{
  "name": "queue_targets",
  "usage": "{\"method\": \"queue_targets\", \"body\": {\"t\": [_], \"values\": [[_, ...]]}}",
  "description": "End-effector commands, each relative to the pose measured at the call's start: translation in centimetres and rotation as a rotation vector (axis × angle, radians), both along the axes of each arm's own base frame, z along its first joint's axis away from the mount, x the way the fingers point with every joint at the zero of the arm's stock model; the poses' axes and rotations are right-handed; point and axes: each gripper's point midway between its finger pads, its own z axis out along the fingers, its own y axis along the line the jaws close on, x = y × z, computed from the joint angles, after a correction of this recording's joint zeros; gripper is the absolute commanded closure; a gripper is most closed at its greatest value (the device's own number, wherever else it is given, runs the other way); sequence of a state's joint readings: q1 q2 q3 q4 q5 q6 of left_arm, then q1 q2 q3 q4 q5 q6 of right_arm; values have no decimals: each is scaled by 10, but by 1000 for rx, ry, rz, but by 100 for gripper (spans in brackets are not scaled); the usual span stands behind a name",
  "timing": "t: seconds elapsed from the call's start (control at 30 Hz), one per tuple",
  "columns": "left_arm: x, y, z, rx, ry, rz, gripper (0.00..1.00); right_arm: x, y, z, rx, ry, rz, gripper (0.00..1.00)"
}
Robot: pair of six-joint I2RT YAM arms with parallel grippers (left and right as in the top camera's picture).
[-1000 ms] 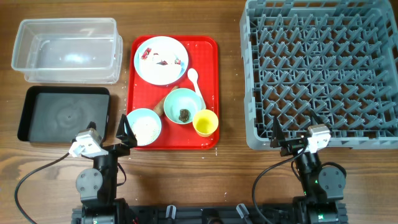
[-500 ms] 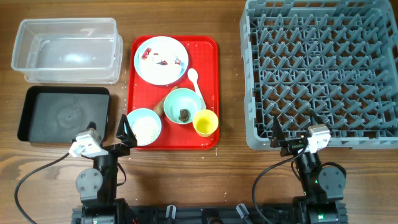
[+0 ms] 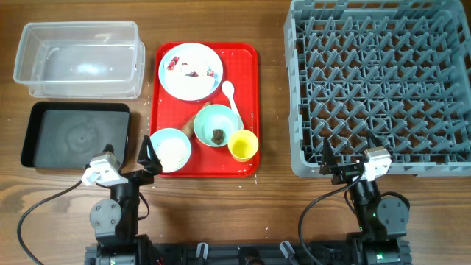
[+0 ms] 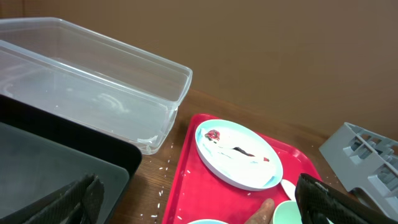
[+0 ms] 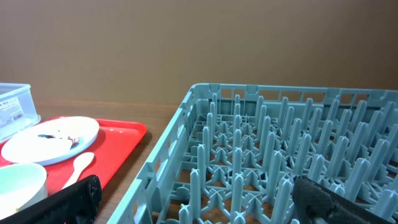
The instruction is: Sort waste into correct bins and load items into the dishwasher rack
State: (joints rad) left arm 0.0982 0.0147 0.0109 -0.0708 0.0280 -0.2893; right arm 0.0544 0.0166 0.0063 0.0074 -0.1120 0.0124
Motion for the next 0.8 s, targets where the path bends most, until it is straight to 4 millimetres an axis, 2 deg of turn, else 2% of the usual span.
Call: {"method": "queue_targets", "body": {"t": [0.0, 0.13, 0.2, 0.27, 0.33, 0.4, 0.43, 0.57, 0.63, 0.7, 0.77], "values": [[0, -4, -2, 19, 3, -25, 0, 0, 2, 1, -7, -6, 10, 0], [1, -12, 2, 17, -14, -67, 0, -2, 8, 10, -8, -44, 48, 0], [1, -15, 10, 21, -47, -86, 0, -3, 10, 28, -5, -119, 56, 0], [1, -17, 26, 30, -109, -96, 0, -8, 9, 55, -5, -205, 54, 0], [-1, -17, 48, 40, -186, -95, 0, -14, 9, 80, -10, -257, 53, 0], [-5, -17, 66, 47, -230, -95, 0, -17, 9, 96, -30, -285, 50, 0], [-8, -17, 82, 51, -257, -94, 0, -19, 8, 105, -35, -296, 49, 0], [-12, -19, 128, 58, -300, -98, 0, -13, 9, 133, -90, -294, 42, 0], [-4, -26, 158, 59, -288, -146, 1, 3, 11, 142, -96, -242, 54, 0], [13, -34, 182, 53, -236, -206, 0, 18, 20, 149, -114, -190, 99, 0], [31, -39, 192, 40, -169, -243, 0, 33, 26, 154, -115, -136, 134, 0]]}}
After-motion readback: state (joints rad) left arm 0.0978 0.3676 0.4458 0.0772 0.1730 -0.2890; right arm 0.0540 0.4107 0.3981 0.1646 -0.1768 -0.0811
